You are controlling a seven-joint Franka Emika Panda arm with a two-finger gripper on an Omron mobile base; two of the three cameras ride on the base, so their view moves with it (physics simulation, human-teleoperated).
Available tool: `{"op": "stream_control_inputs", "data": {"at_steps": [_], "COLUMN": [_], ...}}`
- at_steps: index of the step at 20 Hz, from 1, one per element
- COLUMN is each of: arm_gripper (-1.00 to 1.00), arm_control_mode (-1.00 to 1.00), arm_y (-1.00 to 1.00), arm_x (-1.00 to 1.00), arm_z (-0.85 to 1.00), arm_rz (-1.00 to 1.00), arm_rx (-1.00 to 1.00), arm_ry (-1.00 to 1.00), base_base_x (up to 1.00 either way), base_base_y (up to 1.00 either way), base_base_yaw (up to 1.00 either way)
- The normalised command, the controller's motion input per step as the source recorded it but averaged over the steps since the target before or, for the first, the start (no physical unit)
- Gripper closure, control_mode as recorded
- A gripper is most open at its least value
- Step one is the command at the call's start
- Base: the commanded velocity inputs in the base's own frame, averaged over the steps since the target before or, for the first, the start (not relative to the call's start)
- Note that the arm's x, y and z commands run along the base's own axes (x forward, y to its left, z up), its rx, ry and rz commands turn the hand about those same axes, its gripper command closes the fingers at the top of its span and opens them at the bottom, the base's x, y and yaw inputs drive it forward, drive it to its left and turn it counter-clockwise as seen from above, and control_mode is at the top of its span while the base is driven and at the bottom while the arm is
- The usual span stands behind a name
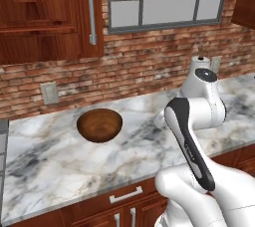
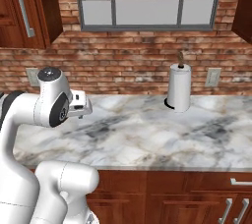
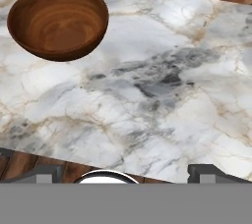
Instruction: Pick the cup and bowl from the counter and place them on the counter next to the sink.
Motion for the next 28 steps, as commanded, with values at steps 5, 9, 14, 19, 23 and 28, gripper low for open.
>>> {"op": "stream_control_inputs", "data": {"at_steps": [5, 9, 14, 19, 23, 28], "arm_gripper": [-1.00, -1.00, -1.00, -1.00, -1.00, -1.00], "arm_control_mode": [-1.00, -1.00, -1.00, -1.00, -1.00, -1.00], "arm_y": [0.03, 0.04, 0.05, 0.03, 0.03, 0.00], "arm_x": [0.03, 0.36, 0.43, 0.96, 0.64, 0.06], "arm_z": [0.00, 0.02, 0.18, 0.23, 0.00, -0.04], "arm_rz": [0.00, 0.00, 0.00, -0.09, -0.24, -0.25], "arm_rx": [0.00, -0.01, -0.11, -0.01, 0.08, 0.27], "arm_ry": [0.00, 0.01, 0.12, 0.10, 0.03, 0.00], "base_base_x": [0.00, 0.00, 0.00, 0.00, 0.00, 0.00], "base_base_y": [0.00, 0.00, 0.00, 0.00, 0.00, 0.00], "base_base_yaw": [0.00, 0.00, 0.00, 0.00, 0.00, 0.00]}}
